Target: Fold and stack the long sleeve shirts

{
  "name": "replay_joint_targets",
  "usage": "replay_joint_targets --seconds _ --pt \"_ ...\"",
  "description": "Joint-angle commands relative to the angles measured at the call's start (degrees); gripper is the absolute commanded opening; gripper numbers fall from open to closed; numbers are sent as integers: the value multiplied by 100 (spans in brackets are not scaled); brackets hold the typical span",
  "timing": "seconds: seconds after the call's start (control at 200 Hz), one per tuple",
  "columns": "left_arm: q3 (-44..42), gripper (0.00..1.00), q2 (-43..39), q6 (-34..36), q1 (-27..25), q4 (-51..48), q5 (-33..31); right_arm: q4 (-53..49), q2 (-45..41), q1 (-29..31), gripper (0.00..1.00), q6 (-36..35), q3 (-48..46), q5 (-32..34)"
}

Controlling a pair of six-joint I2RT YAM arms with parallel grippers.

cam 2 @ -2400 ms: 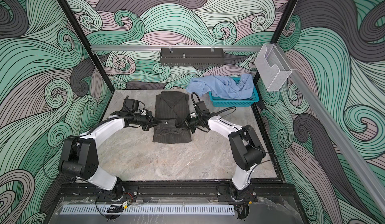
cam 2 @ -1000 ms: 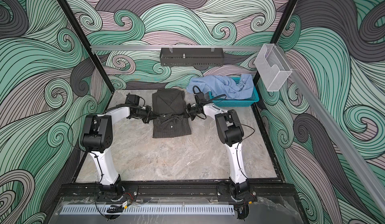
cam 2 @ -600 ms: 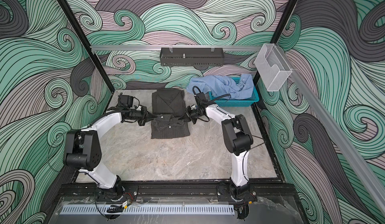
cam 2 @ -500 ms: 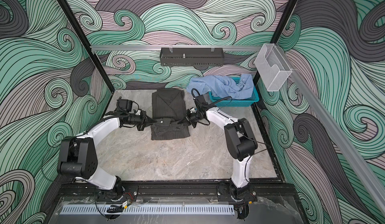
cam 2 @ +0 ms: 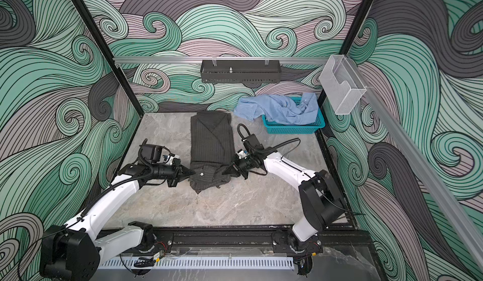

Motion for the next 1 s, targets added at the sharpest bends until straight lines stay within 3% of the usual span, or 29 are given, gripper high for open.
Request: replay_joint_targets --seconds 0.0,0.105,0.315,0.681,0.796,0.871,0.966,0.996 --pt "609 0 531 30 95 124 -126 9 343 -163 6 7 525 -44" --pt "1317 0 1430 329 270 52 237 -46 884 -383 7 -30 1224 -119" --pt "2540 0 3051 594 505 111 294 -528 2464 -719 9 -243 3037 -327" --pt "3014 0 4647 149 942 957 197 -495 4425 -1039 12 -107 4521 -143" --pt "3201 11 4995 -79 960 1234 247 -501 4688 -1077 17 -77 4714 -55" --pt "3308 30 5107 -197 995 1363 234 -518 4769 -1094 22 -121 4846 -16" --pt "3471 44 5122 -270 1046 1446 238 -714 4790 -1118 29 -284 5108 95" --pt "3529 54 5104 -272 1056 1432 231 -814 4785 -1126 32 -371 5216 121"
